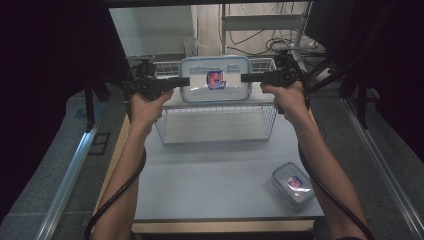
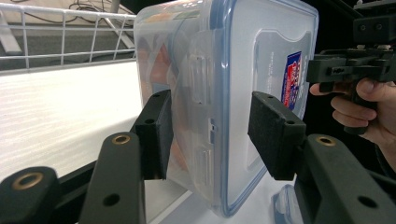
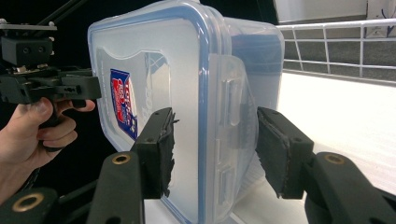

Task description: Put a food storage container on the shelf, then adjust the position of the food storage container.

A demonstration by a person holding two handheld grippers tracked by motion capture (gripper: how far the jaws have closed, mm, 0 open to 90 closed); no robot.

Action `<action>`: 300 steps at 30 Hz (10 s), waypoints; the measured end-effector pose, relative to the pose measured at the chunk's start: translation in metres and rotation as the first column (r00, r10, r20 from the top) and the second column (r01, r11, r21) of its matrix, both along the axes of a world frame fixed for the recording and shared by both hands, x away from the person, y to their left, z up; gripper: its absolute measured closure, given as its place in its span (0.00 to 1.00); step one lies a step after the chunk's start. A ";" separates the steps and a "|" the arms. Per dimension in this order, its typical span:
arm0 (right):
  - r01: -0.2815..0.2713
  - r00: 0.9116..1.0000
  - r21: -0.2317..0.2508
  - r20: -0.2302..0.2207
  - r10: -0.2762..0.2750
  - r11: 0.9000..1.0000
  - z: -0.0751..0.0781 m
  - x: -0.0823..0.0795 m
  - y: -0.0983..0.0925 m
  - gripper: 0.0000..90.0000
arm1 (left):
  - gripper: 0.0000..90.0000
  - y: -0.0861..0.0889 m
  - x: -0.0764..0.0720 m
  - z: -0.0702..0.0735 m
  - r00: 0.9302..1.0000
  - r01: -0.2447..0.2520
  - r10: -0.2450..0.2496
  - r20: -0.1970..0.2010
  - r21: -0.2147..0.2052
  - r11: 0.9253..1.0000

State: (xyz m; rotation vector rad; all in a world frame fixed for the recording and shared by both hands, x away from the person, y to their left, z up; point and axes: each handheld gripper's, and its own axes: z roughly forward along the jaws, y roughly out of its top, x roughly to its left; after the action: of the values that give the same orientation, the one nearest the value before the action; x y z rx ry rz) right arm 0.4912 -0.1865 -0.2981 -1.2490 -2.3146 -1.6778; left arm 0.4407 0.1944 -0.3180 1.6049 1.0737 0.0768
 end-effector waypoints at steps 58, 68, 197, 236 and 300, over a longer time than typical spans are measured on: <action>0.243 0.964 -0.268 0.173 -0.201 0.932 -0.023 0.002 0.019 0.99 | 1.00 -0.009 0.014 -0.028 0.980 -0.198 0.184 0.077 0.244 0.949; 0.254 0.961 -0.272 0.176 -0.212 0.928 -0.021 0.010 0.023 0.99 | 1.00 -0.008 0.009 -0.028 0.982 -0.187 0.172 0.082 0.236 0.954; 0.241 0.969 -0.547 0.088 -0.231 0.802 -0.182 -0.203 -0.156 0.99 | 0.01 -0.028 -0.210 -0.194 0.987 -0.091 0.005 0.163 0.526 0.846; -0.030 0.999 -0.512 -0.039 0.011 0.858 -0.198 -0.195 -0.057 0.99 | 0.01 -0.033 -0.209 -0.196 0.990 -0.061 -0.020 0.141 0.543 0.838; -0.082 0.994 -0.478 0.018 0.103 0.875 -0.205 -0.152 -0.005 0.99 | 0.60 -0.044 -0.156 -0.194 0.998 -0.036 0.006 0.069 0.449 0.893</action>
State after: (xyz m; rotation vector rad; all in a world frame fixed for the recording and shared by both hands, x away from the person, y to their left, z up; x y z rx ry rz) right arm 0.3395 -0.1917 -0.5034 -1.1346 -2.8764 -1.1459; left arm 0.2852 0.1501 -0.5120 1.9891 1.0718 0.4179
